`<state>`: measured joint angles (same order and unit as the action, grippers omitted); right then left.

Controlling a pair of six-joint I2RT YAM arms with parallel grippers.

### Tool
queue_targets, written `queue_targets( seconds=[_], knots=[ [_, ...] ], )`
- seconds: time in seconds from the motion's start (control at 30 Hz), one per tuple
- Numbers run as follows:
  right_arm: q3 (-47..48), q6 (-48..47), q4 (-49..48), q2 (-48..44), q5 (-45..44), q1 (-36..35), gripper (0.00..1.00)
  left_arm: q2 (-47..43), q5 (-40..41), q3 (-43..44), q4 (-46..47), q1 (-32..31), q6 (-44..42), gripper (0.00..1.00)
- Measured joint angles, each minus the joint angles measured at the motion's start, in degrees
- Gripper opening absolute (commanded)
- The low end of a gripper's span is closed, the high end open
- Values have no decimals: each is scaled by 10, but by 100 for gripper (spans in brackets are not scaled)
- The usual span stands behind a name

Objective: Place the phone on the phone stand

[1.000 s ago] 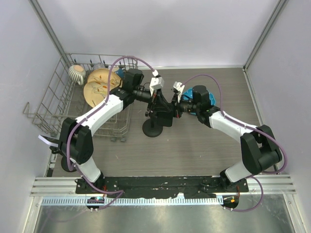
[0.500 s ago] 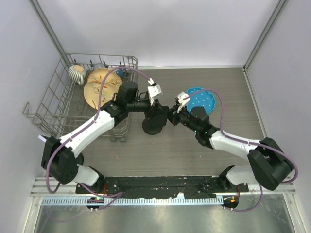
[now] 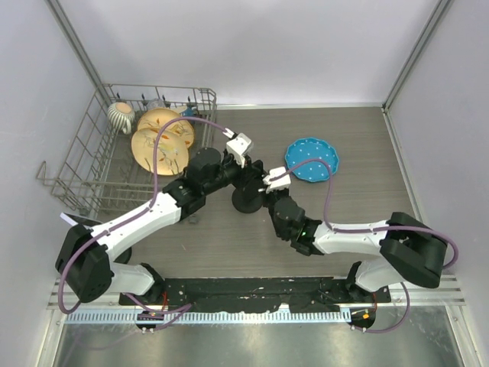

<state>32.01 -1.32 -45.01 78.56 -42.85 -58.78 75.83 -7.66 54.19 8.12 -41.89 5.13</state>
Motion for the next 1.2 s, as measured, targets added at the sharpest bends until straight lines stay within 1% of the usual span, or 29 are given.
queue_targets(
  seconds=[0.07, 0.13, 0.17, 0.27, 0.3, 0.37, 0.43, 0.47, 0.5, 0.53, 0.57, 0.63, 0.67, 0.7, 0.73, 0.77, 0.8, 0.87, 0.93, 1.07, 1.2],
  knots=[
    [5, -36, -26, 20, -74, -33, 1, 15, -6, 12, -11, 0, 18, 0],
    [14, -71, -47, 39, -131, -61, 1, 28, 0, 30, -28, -2, 24, 0],
    [19, -80, -55, 43, -136, -80, 1, 34, 24, 35, -20, -4, 24, 0],
    [50, -116, -89, 49, -142, -168, 1, 70, 95, 55, 16, 4, 19, 0],
    [60, -125, -99, 50, -143, -186, 1, 75, 113, 57, 22, 8, 18, 0],
    [69, -139, -117, 49, -150, -193, 1, 77, 135, 58, 24, 14, 17, 0],
    [64, -149, -123, 42, -158, -187, 2, 76, 139, 58, 24, 15, 15, 0],
    [58, -150, -119, 34, -160, -181, 9, 76, 139, 58, 23, 15, 14, 0],
    [50, -146, -107, 19, -158, -171, 14, 74, 134, 57, 21, 15, 12, 0],
    [43, -134, -74, -6, -142, -153, 19, 71, 129, 57, 18, 16, 9, 0],
    [39, -116, -48, -30, -127, -133, 33, 69, 123, 56, 14, 17, 7, 0],
    [24, -73, 22, -106, -45, -46, 45, 60, 101, 56, -3, 20, 2, 0],
    [19, -56, 40, -135, -19, -14, 54, 55, 93, 56, -11, 22, 1, 0],
    [11, -40, 59, -174, 23, 36, 59, 46, 79, 54, -25, 23, -2, 0],
    [5, -28, 68, -198, 50, 61, 62, 40, 69, 53, -35, 24, -3, 0],
    [-1, -20, 76, -221, 96, 85, 76, 31, 55, 50, -46, 26, -7, 0],
    [-5, -15, 80, -233, 132, 99, 79, 22, 40, 48, -58, 27, -10, 0],
    [-14, -3, 83, -243, 237, 125, 80, 5, 6, 44, -82, 31, -14, 0],
    [-18, 3, 83, -232, 338, 150, 80, -13, -33, 40, -105, 33, -19, 0],
    [-24, 27, 89, -168, 540, 203, 74, -60, -115, 11, -134, 40, -21, 0],
    [-24, 42, 92, -117, 667, 224, 72, -109, -170, -19, -157, 41, -21, 0]
  ],
)
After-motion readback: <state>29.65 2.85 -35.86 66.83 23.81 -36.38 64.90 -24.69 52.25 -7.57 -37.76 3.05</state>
